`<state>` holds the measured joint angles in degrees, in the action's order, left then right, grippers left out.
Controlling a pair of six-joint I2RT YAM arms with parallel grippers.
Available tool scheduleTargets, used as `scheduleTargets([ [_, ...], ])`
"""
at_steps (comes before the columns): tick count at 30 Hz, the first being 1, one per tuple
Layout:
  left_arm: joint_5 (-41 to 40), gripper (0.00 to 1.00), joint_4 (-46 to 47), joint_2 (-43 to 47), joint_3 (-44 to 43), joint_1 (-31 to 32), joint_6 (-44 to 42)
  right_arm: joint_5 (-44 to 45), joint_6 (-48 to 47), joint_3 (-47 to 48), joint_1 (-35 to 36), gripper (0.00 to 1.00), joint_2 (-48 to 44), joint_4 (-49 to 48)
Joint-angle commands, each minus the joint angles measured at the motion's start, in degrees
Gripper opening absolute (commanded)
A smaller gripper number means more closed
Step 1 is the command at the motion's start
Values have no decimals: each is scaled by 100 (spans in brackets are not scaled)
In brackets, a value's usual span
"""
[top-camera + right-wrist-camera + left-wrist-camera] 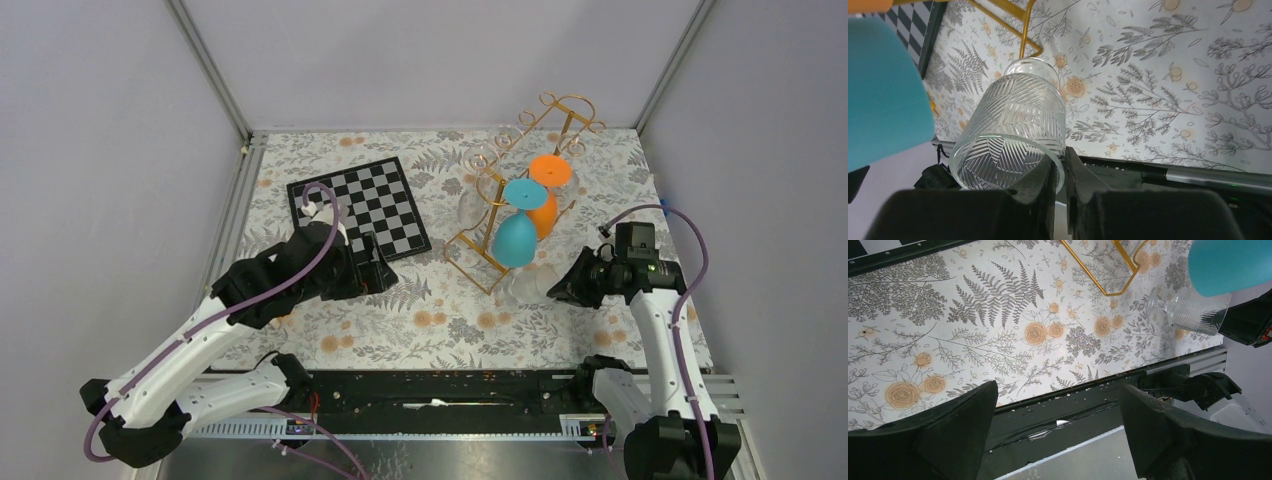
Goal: Place the wine glass upside down on the wine glass rack
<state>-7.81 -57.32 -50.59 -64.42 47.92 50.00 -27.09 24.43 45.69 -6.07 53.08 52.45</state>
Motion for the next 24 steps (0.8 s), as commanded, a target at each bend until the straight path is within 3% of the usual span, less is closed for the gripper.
scheduleTargets([
  [1,222,99,399,62,73,-33,72,-595,194,155,148,0,-352,275],
  [13,590,99,732,34,290,-29,222,-478,930,292,1315,0,-1426,785],
  [24,1238,97,1135,94,365,-30,329,-276,1726,1320,2136,0,-1721,623],
])
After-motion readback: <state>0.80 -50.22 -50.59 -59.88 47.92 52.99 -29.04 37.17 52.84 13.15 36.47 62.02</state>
